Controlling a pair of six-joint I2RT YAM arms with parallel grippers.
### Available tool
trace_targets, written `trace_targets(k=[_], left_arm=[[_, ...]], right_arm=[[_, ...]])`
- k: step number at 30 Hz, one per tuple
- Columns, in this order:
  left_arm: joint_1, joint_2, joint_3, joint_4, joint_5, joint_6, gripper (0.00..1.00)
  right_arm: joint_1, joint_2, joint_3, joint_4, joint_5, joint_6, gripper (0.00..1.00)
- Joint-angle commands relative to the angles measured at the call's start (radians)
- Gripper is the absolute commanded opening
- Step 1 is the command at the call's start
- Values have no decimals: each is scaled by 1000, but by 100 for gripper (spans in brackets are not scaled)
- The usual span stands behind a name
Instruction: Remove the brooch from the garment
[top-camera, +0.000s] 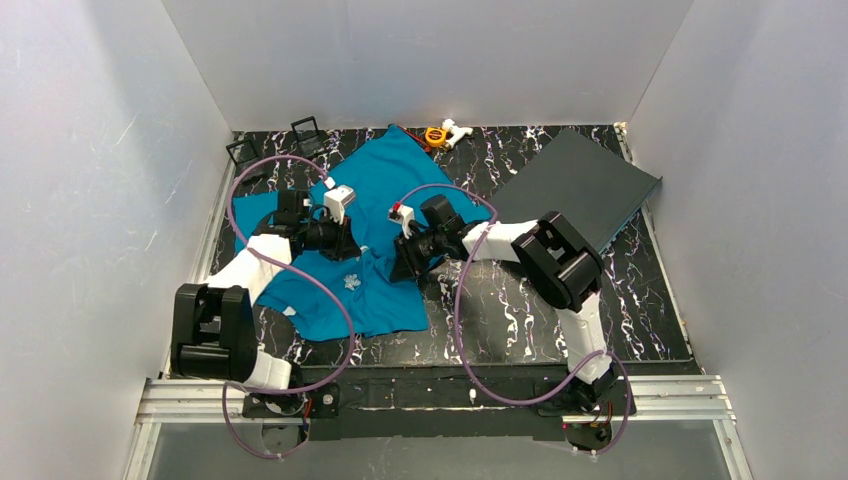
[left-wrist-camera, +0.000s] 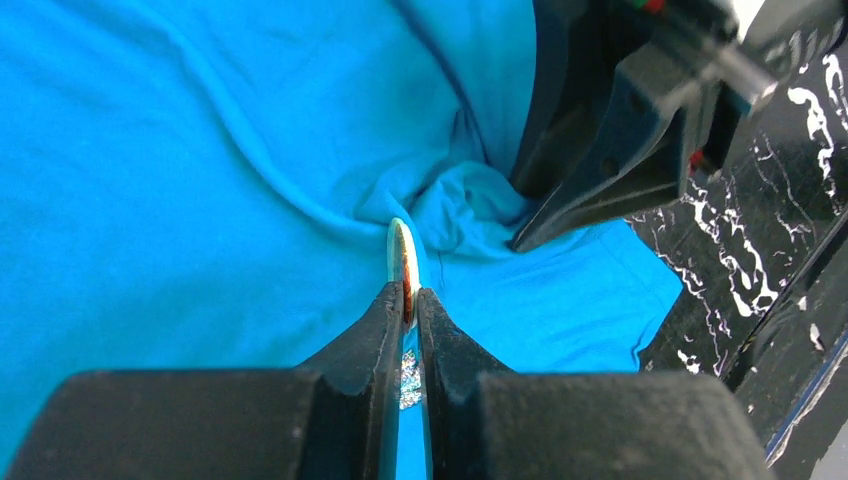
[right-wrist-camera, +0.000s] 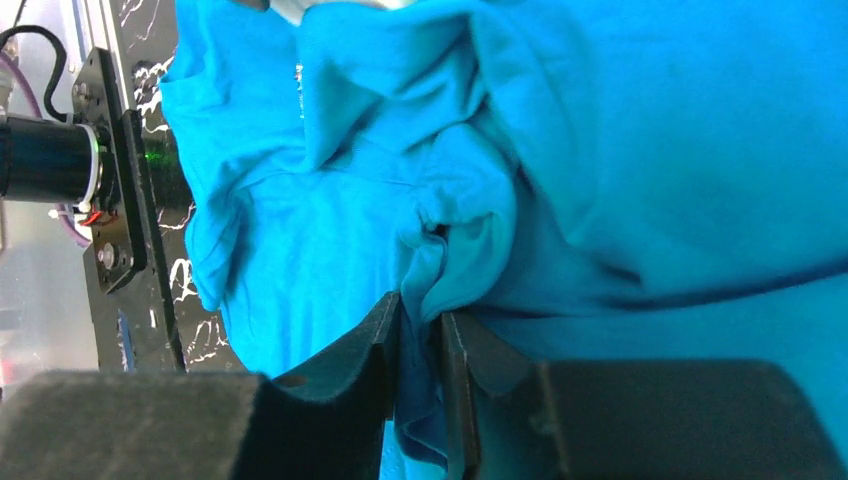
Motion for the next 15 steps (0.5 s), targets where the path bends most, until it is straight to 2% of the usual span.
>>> trace_targets(k=[1, 9, 12, 15], left_arm=[[23, -8, 13, 40, 81, -48, 0], [41, 63, 91, -132, 219, 54, 0], [42, 85, 129, -218, 267, 138, 0], [41, 118, 174, -335, 319, 263, 0]], right_arm=[[31, 40, -49, -131, 27, -63, 26], [31, -32, -141, -275, 76, -208, 6], [29, -80, -144, -320, 74, -293, 6], [20, -150, -136, -327, 49, -356, 16]])
